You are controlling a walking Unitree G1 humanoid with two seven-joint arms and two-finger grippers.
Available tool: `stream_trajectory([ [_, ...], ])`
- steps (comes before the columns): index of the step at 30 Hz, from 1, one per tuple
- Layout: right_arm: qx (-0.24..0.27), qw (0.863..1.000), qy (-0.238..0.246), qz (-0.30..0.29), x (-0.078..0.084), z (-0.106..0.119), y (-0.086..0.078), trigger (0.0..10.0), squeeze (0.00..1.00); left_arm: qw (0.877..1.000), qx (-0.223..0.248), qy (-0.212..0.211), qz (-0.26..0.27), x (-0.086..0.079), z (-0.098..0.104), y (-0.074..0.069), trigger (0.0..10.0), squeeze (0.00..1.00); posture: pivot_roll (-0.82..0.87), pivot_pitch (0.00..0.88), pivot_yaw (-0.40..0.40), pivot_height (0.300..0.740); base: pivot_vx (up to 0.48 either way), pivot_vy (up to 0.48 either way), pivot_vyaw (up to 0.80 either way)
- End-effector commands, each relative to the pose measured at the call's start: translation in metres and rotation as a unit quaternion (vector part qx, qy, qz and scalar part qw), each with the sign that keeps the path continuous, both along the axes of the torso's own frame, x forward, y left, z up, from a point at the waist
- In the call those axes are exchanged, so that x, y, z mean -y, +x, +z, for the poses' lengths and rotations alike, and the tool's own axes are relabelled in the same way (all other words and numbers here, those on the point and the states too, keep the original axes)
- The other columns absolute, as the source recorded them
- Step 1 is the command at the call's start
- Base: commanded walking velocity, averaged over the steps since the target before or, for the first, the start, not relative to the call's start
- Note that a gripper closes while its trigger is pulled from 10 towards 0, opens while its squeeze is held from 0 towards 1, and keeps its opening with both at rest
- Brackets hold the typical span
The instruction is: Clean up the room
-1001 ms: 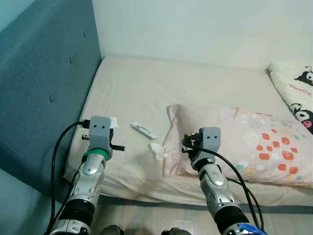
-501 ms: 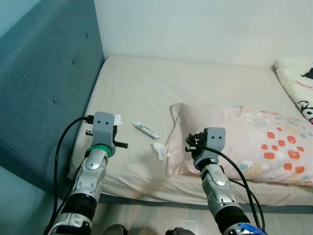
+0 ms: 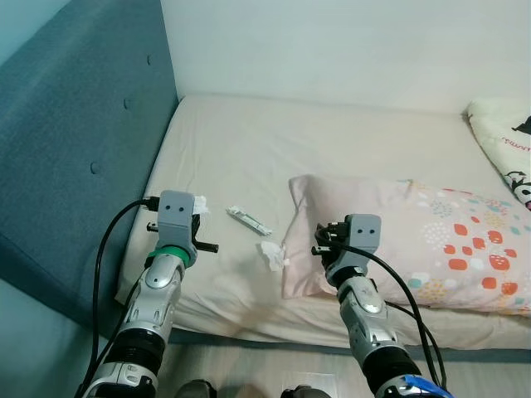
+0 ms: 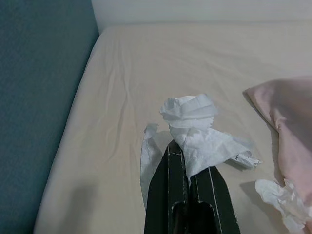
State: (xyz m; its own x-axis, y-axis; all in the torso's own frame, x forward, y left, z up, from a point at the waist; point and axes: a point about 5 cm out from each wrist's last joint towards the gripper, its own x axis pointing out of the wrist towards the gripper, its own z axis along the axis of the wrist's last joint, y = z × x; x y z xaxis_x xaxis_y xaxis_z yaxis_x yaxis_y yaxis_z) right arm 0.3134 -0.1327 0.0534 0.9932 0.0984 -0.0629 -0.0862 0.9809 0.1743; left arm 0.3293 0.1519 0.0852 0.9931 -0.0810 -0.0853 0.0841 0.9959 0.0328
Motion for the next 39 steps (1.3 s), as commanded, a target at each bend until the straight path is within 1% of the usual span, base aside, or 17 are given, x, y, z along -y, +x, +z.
stream_trajectory([
  [1,-0.009,1.000,0.008,-0.003,0.0004,-0.0040,-0.0018,10.0,0.00,1.000,-0.015,-0.009,-0.001,0.0003,-0.0064,-0.0040,10.0,0.00,0.10,0.049,0.009,0.740,0.000,0.000,0.00],
  [6,-0.007,1.000,0.006,0.000,0.0012,-0.0039,-0.0022,10.0,0.00,1.000,-0.021,-0.022,0.003,0.0006,-0.0085,-0.0043,10.0,0.00,0.10,0.043,0.002,0.740,0.000,0.000,0.00],
  [24,-0.007,1.000,0.006,0.009,-0.0017,-0.0033,-0.0013,10.0,0.00,0.999,-0.026,-0.023,0.002,-0.0010,-0.0105,-0.0071,10.0,0.00,0.10,0.038,0.000,0.740,0.000,0.000,0.00],
  [39,-0.009,1.000,0.007,0.009,-0.0019,-0.0047,-0.0027,10.0,0.00,0.999,-0.025,-0.021,-0.002,-0.0001,-0.0095,-0.0074,10.0,0.00,0.11,0.049,0.000,0.740,-0.281,0.000,0.00],
])
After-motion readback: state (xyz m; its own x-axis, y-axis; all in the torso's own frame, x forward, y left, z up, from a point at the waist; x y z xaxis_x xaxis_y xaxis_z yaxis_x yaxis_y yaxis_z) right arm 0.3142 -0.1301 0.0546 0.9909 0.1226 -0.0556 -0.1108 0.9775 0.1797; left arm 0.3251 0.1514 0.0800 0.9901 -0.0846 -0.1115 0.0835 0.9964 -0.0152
